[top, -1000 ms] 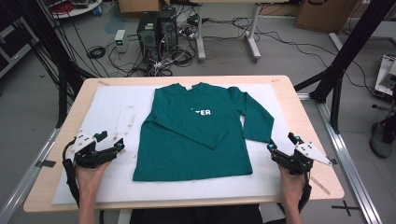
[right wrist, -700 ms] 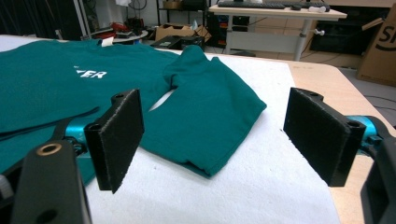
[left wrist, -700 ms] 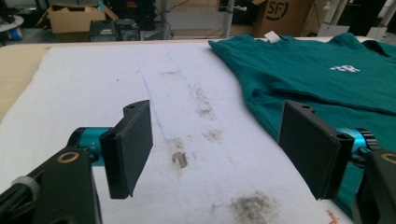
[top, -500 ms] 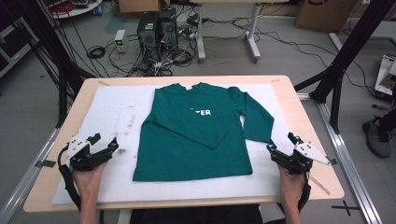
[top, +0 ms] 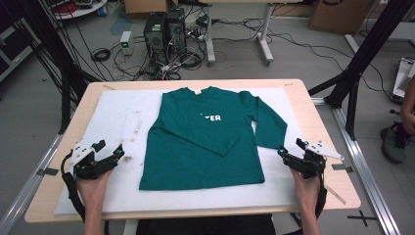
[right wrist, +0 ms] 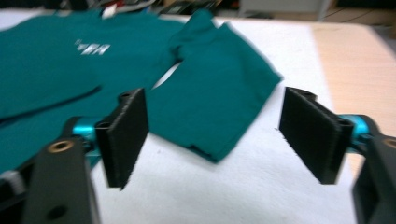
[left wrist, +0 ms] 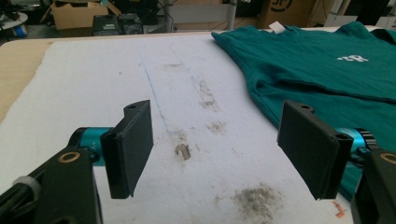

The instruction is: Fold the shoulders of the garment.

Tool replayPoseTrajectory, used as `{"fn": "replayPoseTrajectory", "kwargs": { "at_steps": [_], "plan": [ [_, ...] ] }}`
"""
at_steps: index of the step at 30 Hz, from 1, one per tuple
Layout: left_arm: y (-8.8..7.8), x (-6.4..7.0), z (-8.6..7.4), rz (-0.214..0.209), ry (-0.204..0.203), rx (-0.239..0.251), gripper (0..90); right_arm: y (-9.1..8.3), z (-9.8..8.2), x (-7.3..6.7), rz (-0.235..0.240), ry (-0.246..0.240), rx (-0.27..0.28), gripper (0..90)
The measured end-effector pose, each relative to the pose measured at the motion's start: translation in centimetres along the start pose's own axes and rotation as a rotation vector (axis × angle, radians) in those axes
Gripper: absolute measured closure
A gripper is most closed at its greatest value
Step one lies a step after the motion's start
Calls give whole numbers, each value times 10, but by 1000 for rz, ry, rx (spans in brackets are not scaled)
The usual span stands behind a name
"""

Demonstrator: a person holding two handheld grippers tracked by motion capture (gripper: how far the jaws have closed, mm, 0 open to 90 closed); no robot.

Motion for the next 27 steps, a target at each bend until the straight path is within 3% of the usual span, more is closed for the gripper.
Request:
{"fn": "replayPoseTrajectory", "kwargs": {
  "at_steps": [1,2,3,4,5,6,7,9,11,17,21,27],
  "plan": [
    [0,0,0,-1,1,-2,274,7,3,2,20,-15,-68,293],
    [0,1,0,0,1,-3,274,7,3,2,20,-15,-68,293],
    [1,1,0,0,3,-3,274,16,9,4,51,-35,-140,356],
    [1,1,0,1,5,-4,274,16,9,4,51,-35,-140,356],
    [1,1,0,7,7,-4,274,25,15,2,83,-58,-217,403],
    [1,1,0,7,7,-4,274,25,15,2,83,-58,-217,403],
    [1,1,0,8,6,-4,274,34,22,0,126,-91,-280,427],
    [1,1,0,9,7,-6,274,37,25,-1,143,-101,-298,436],
    [1,1,0,9,10,-8,274,52,28,-3,197,-147,-384,449],
    [2,2,-1,8,15,-16,276,64,21,-2,248,-161,-479,423],
    [2,2,-1,8,22,-17,276,69,16,0,221,-163,-518,430],
    [2,3,-1,6,26,-16,295,71,14,4,232,-151,-536,480]
  ]
}}
Point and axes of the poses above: each handheld gripper's, and its own axes: y roughly forward along the jaws, z roughly out of its top, x roughly to its right, the point moved 6 cm from there along y, roughly forward along the jaws, and after that the axes turned 13 degrees about z, right-handed, at the moved point
